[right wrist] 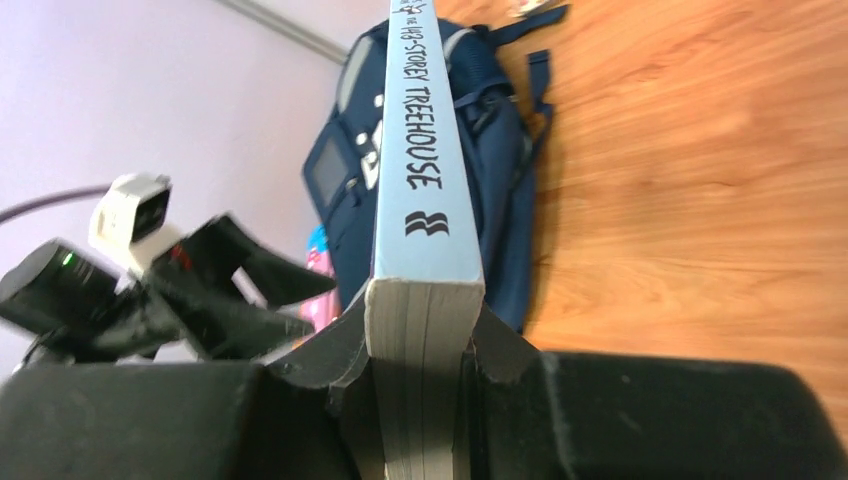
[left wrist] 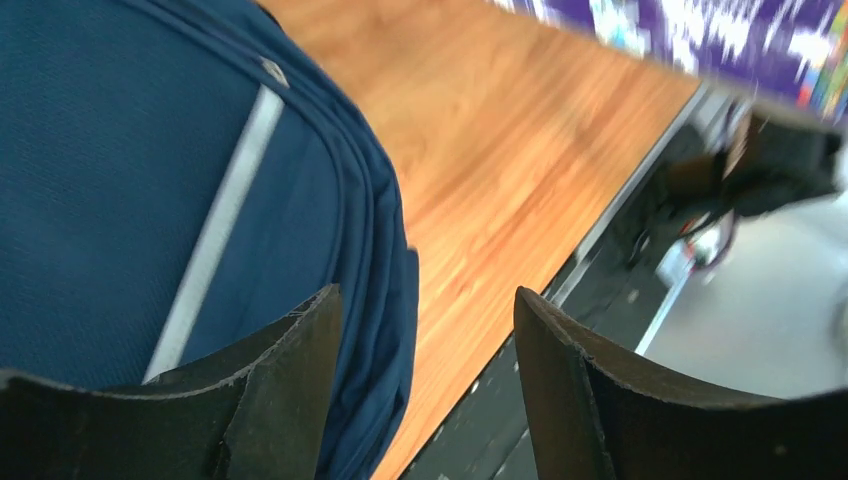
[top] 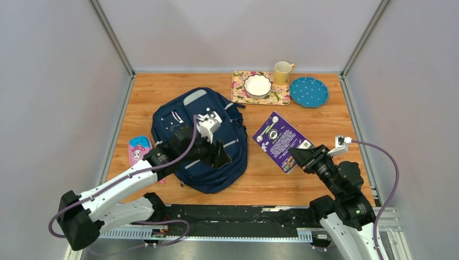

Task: Pack the student bag
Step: Place the book in the student bag.

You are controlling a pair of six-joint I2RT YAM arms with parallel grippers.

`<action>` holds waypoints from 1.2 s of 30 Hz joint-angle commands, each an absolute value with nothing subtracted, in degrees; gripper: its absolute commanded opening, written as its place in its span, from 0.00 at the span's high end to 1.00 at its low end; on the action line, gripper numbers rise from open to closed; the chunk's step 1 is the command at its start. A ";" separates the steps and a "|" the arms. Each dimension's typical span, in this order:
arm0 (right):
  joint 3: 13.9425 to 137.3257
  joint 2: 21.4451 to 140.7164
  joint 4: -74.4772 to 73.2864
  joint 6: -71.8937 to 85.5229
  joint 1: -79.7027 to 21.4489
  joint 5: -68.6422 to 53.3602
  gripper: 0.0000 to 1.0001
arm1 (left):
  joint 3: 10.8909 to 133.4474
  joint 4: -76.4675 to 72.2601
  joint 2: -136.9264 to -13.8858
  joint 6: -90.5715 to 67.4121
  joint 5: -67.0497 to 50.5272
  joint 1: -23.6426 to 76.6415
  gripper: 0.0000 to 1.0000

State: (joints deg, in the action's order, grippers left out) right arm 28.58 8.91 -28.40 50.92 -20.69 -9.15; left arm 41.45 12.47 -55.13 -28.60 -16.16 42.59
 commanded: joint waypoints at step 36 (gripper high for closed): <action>29.36 7.73 -29.36 52.56 -20.65 -2.72 1.00 | 56.33 30.49 -82.70 -16.00 2.89 62.13 0.58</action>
State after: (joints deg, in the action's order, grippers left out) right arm 28.58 8.08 -36.18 51.22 -20.67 -2.83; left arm 52.38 27.73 -81.10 -17.37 -1.32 60.69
